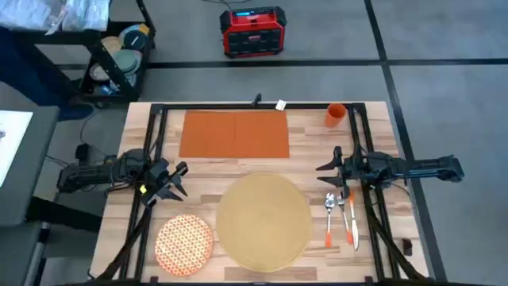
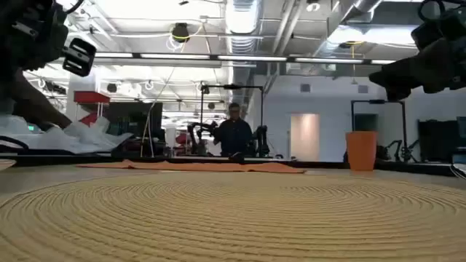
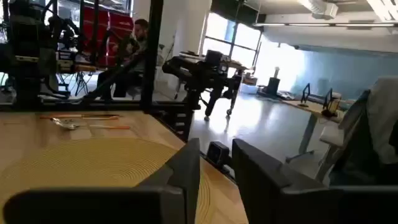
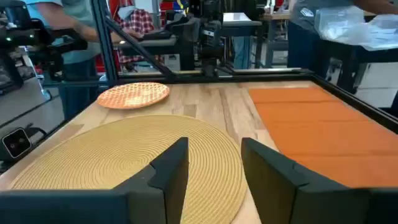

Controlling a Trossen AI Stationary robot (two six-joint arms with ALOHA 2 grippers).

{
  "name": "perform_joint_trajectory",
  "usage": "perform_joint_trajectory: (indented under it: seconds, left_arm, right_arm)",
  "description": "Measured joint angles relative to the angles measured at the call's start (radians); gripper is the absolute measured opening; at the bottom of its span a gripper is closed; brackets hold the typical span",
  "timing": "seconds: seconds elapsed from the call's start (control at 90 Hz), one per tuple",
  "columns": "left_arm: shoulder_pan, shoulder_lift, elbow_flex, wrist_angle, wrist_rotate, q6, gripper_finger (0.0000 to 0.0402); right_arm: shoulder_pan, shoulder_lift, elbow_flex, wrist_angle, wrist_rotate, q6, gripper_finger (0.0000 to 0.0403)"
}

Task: Set table place

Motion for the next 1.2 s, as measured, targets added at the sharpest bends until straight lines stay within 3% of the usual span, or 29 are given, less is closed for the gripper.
perform_joint_trajectory:
  seconds: [1.2]
  left_arm:
    - [0.000,0.000,0.000,0.003,-0.001,0.000,0.0076]
  right_arm:
    - [0.000,0.000,0.000,0.000,0.000,0.000,0.0137]
